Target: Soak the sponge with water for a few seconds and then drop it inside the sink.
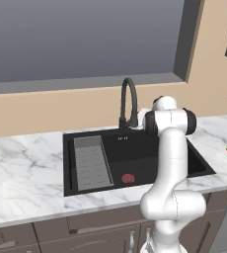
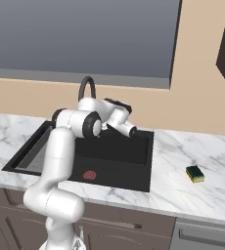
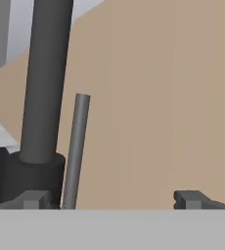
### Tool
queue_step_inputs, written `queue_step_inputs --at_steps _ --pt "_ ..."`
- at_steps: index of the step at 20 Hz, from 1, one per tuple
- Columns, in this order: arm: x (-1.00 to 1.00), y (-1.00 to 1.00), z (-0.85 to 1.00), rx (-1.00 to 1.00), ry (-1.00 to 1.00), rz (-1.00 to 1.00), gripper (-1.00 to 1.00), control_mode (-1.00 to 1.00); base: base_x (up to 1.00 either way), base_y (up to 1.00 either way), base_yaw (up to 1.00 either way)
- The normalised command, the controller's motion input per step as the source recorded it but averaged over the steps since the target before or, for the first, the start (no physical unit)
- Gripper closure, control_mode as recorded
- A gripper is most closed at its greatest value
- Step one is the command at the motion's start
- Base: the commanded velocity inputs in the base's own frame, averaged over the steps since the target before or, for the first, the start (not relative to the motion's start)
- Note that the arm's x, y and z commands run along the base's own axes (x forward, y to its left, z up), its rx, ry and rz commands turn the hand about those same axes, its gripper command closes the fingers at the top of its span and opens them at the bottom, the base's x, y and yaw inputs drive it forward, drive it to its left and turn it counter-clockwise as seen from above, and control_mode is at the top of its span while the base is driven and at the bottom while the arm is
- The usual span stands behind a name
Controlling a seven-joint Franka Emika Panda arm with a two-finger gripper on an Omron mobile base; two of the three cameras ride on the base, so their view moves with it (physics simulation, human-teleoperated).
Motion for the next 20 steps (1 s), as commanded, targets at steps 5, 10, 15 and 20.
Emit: queue_step_inputs --at_steps 5,10,15,20 --pt "0.16 0.00 -0.14 0.00 0.00 0.00 -1.00 -1.00 0.00 0.00 0.00" --pt "0.17 0.00 -0.10 0.00 0.00 0.00 -1.00 -1.00 0.00 0.00 0.00" --pt "0.13 0.00 -0.03 0.00 0.00 -0.03 -1.00 -1.00 0.00 0.00 0.00" --pt "0.17 0.00 -0.08 0.00 0.00 -0.06 -1.00 -1.00 0.00 0.00 0.00"
